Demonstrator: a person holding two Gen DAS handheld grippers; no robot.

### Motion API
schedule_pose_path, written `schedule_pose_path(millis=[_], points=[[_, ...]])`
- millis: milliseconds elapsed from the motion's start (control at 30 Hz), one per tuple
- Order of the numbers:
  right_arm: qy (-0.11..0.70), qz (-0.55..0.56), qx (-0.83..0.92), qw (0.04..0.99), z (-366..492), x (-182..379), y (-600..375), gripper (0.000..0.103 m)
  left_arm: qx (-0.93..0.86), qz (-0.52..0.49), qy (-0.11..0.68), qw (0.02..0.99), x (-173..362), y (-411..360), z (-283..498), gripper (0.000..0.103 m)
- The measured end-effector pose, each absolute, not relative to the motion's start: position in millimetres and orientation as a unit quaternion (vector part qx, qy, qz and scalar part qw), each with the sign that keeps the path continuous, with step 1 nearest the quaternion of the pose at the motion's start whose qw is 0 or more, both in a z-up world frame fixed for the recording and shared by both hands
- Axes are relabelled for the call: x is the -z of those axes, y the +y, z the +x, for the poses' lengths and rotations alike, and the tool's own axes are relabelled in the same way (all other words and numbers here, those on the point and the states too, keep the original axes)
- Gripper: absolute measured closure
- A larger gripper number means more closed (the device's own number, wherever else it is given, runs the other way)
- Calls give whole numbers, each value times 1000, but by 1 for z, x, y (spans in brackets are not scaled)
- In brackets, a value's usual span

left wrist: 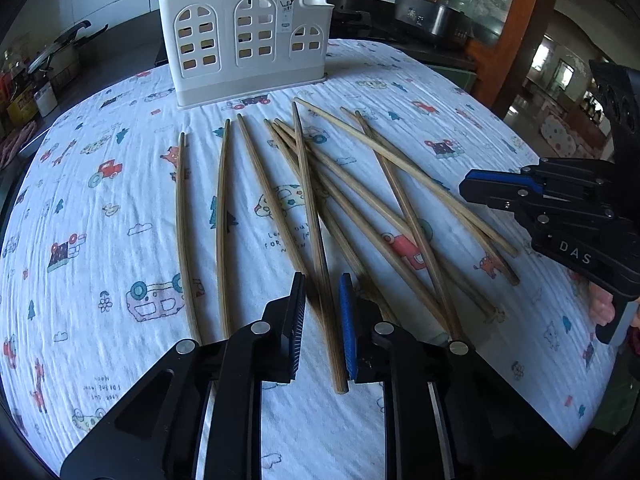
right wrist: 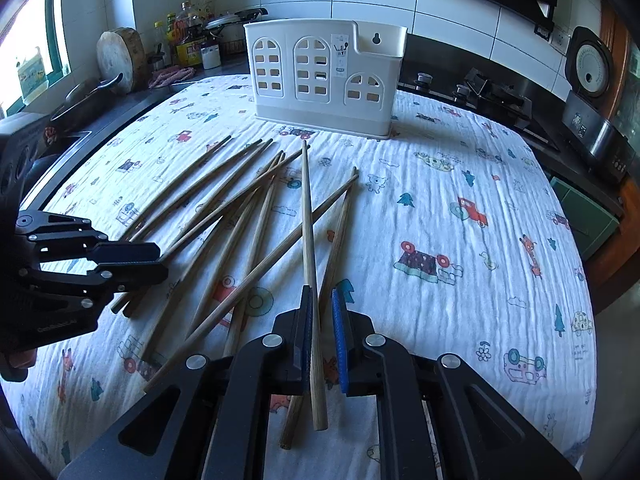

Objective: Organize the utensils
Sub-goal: 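Lower the left tool and close it on a wooden chopstick while the right tool grasps another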

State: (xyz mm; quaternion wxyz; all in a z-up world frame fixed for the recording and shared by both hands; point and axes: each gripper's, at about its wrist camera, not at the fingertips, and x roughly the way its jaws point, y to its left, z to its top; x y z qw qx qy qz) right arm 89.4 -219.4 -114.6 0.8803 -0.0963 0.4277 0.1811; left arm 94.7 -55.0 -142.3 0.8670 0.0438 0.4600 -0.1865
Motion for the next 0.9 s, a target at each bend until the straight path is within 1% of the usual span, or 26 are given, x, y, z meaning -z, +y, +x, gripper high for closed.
schedule_pose_path(millis=[167,400,667,733,767,800,867,900], points=[[425,-85,-182,883,88,109,-220,96,178,58,455,871,142,-55,95,95],[414,-70,-184,889,86,97,-221,97,180,53,442,877,132,-51,92,97],[400,-49,-188,896,82,80,-226,98,176,49,405,896,100,-46,81,97],[404,-53,-186,894,81,82,-227,96,175,48,397,900,92,-44,80,98],[407,-53,-185,893,81,84,-227,93,174,47,393,902,88,-43,80,98],[411,-56,-184,891,81,87,-228,87,174,46,390,903,84,-41,79,98],[417,-65,-184,888,79,93,-227,81,173,42,384,906,78,-39,78,98],[419,-69,-186,886,79,96,-225,80,172,39,381,907,76,-37,79,98]])
